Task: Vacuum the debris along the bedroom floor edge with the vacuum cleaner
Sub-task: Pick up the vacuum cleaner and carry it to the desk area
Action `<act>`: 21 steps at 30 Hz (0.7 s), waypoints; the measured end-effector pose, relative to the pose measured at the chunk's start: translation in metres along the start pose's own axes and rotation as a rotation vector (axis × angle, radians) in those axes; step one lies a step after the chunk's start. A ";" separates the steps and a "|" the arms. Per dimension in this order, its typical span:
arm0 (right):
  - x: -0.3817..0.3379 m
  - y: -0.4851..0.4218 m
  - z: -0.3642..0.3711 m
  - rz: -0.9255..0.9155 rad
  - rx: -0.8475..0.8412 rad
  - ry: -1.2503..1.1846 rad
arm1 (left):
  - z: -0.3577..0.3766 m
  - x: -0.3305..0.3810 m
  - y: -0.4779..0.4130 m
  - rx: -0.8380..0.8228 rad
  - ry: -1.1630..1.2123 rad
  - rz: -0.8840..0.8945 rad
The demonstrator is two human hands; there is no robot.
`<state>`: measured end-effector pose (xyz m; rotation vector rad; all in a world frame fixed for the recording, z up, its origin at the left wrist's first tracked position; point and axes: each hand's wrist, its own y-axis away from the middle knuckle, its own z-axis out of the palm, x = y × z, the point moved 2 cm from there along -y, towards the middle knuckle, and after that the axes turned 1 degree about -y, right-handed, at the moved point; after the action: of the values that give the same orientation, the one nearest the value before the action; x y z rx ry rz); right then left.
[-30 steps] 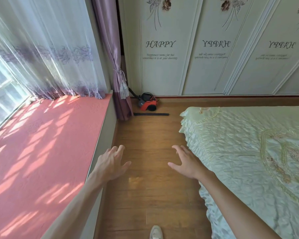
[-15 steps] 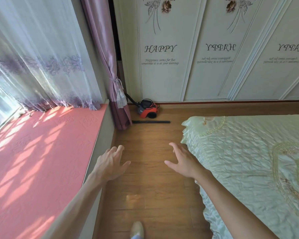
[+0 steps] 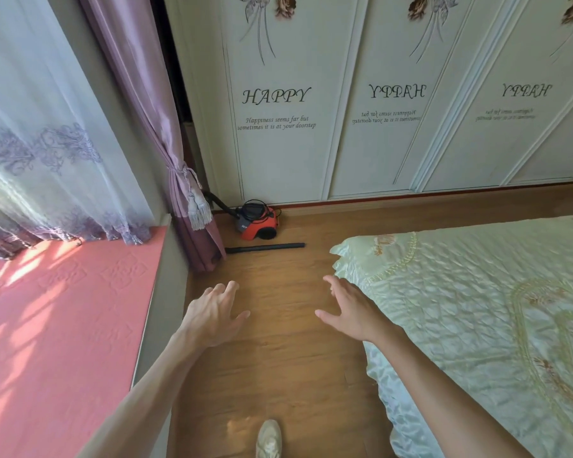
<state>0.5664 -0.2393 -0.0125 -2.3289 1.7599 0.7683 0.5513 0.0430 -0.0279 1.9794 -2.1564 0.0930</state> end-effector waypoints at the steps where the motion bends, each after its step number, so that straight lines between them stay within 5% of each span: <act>1: -0.002 -0.012 -0.003 0.005 0.005 -0.004 | -0.002 -0.005 -0.012 -0.006 -0.001 0.007; 21: 0.012 -0.196 -0.053 -0.006 0.031 -0.035 | -0.020 -0.045 -0.206 -0.053 -0.052 0.039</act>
<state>0.7677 -0.2084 -0.0118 -2.2858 1.7368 0.7706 0.7612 0.0713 -0.0377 1.9321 -2.2064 -0.0098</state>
